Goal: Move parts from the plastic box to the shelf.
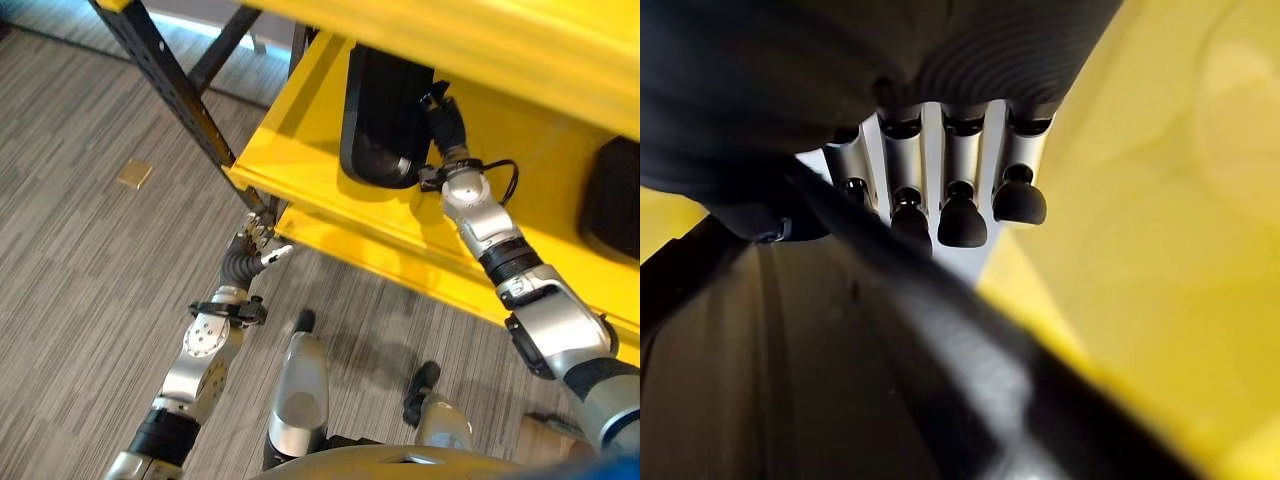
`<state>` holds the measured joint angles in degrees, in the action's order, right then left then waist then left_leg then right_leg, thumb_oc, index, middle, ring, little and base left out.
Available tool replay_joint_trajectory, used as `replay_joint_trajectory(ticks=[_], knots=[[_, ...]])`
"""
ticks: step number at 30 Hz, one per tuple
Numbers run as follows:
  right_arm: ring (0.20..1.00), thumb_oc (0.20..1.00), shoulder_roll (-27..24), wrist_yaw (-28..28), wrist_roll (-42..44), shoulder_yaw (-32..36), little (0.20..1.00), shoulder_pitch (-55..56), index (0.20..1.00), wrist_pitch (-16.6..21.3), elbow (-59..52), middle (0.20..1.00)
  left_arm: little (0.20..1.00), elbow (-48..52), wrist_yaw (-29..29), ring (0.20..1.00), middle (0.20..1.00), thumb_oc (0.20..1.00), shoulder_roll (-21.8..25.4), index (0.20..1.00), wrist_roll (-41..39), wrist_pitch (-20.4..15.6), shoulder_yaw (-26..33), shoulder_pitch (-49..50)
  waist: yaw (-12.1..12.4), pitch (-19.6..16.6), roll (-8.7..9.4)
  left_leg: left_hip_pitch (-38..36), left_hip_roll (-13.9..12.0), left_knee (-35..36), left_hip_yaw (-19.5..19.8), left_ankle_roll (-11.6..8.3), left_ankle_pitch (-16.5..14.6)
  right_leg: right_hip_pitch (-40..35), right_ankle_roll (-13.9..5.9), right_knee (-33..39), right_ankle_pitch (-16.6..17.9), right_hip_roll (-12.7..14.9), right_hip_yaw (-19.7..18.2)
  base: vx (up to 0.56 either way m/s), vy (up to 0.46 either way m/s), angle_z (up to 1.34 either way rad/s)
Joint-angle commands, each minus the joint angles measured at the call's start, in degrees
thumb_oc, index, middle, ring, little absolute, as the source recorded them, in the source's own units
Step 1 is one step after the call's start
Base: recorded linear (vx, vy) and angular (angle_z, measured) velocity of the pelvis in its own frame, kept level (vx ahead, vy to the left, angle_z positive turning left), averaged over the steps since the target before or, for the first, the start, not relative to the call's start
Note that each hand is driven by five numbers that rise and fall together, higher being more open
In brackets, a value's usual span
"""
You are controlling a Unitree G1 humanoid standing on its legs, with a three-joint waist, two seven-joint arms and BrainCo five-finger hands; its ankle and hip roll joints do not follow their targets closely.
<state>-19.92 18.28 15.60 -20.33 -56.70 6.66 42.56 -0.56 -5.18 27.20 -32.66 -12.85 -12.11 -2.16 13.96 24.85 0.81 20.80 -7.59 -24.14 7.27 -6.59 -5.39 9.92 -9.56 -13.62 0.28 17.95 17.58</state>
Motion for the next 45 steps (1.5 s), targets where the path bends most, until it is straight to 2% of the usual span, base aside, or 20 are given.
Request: replay_joint_trajectory(ticks=[1,2,8,12,17,24,30,38,45], knots=[[0.200,0.200,-2.9,2.0,-0.3,-0.7,0.200,-4.0,0.200,2.4,0.0,0.200,1.000,5.1,-0.2,1.000,1.000,1.000,2.1,1.000,-0.5,-3.7,0.2,2.3,-0.4,-3.0,0.27,-1.2,0.5,-1.1,-3.4,2.32,-0.9,0.6,1.25,-6.8,-3.4,-0.9,-0.2,-0.08,0.013,0.00],[0.200,0.200,-3.6,2.7,-0.5,-1.1,0.200,-6.2,0.200,2.1,4.5,0.200,1.000,5.3,-0.4,1.000,1.000,1.000,2.5,1.000,-0.8,-3.9,-0.4,2.2,-0.5,-2.2,-0.16,0.2,0.6,-2.4,-3.1,2.37,-1.2,2.1,1.47,-8.6,-4.0,-0.8,-0.5,-0.08,0.013,0.01],[0.200,0.200,-4.4,3.3,0.3,-1.6,0.200,-9.6,0.200,2.1,11.8,0.200,1.000,5.6,-0.6,1.000,1.000,1.000,2.8,1.000,-1.2,-4.1,-1.2,1.9,-0.8,-1.3,-0.79,1.9,0.6,-3.8,-3.0,2.57,-1.6,4.4,1.67,-10.3,-4.4,-0.8,-1.2,-0.05,0.010,-0.01],[0.200,0.200,-6.8,3.2,1.3,-2.3,0.200,-13.1,0.200,1.5,22.5,0.200,1.000,5.8,-0.5,1.000,1.000,1.000,3.4,1.000,-1.8,-4.7,-3.1,0.5,-1.0,-0.3,-1.83,4.3,1.1,-4.3,-3.0,2.48,-1.1,7.1,1.49,-11.2,-4.1,-0.5,-0.9,-0.03,0.014,0.00],[0.200,0.200,-11.0,3.5,0.9,-3.5,0.200,-16.4,0.200,0.8,28.5,0.200,1.000,5.9,-0.7,1.000,1.000,1.000,3.6,1.000,-1.9,-5.4,-4.1,-0.5,-0.8,1.2,-2.81,6.3,1.5,-5.1,-2.9,2.90,-1.2,8.7,1.50,-11.8,-4.2,-0.3,-1.0,-0.01,0.002,0.00],[0.200,0.200,-14.6,4.1,0.2,-6.1,0.200,-20.4,0.200,0.5,32.1,0.200,1.000,6.7,-0.9,1.000,1.000,1.000,4.1,1.000,-2.6,-5.5,-5.5,-1.2,-1.0,2.4,-3.00,8.2,1.7,-4.9,-2.3,3.00,-0.5,10.5,1.65,-11.9,-3.7,-0.5,-0.3,-0.01,-0.019,0.07],[0.200,0.200,-14.5,4.1,-2.5,-9.2,0.200,-22.6,0.200,-0.1,33.4,0.200,1.000,7.0,-1.1,1.000,1.000,1.000,4.6,1.000,-3.2,-5.8,-4.8,-0.5,-1.6,2.7,-2.48,9.1,1.5,-5.1,-2.5,2.91,-0.4,11.6,1.84,-12.4,-3.4,-0.6,-0.4,-0.02,-0.001,0.00],[0.200,0.200,-17.4,3.5,-7.9,-11.6,0.200,-21.1,0.200,-1.3,34.4,0.200,1.000,7.2,-0.2,1.000,1.000,1.000,5.2,1.000,-3.4,-6.0,-4.1,0.7,-2.8,3.4,-1.88,9.2,1.2,-5.3,-2.7,2.71,-0.2,12.3,1.90,-12.6,-3.2,-0.9,-0.9,-0.03,-0.007,-0.01],[0.200,0.200,-19.1,2.8,-8.1,-12.1,0.200,-21.1,0.200,-1.2,34.7,0.200,1.000,6.9,0.6,1.000,1.000,1.000,6.0,1.000,-3.8,-5.9,-4.0,1.0,-3.7,3.7,-1.57,9.2,0.7,-5.8,-2.9,2.60,-0.3,12.9,2.01,-13.0,-3.1,-1.3,-1.4,-0.01,-0.008,-0.01]])
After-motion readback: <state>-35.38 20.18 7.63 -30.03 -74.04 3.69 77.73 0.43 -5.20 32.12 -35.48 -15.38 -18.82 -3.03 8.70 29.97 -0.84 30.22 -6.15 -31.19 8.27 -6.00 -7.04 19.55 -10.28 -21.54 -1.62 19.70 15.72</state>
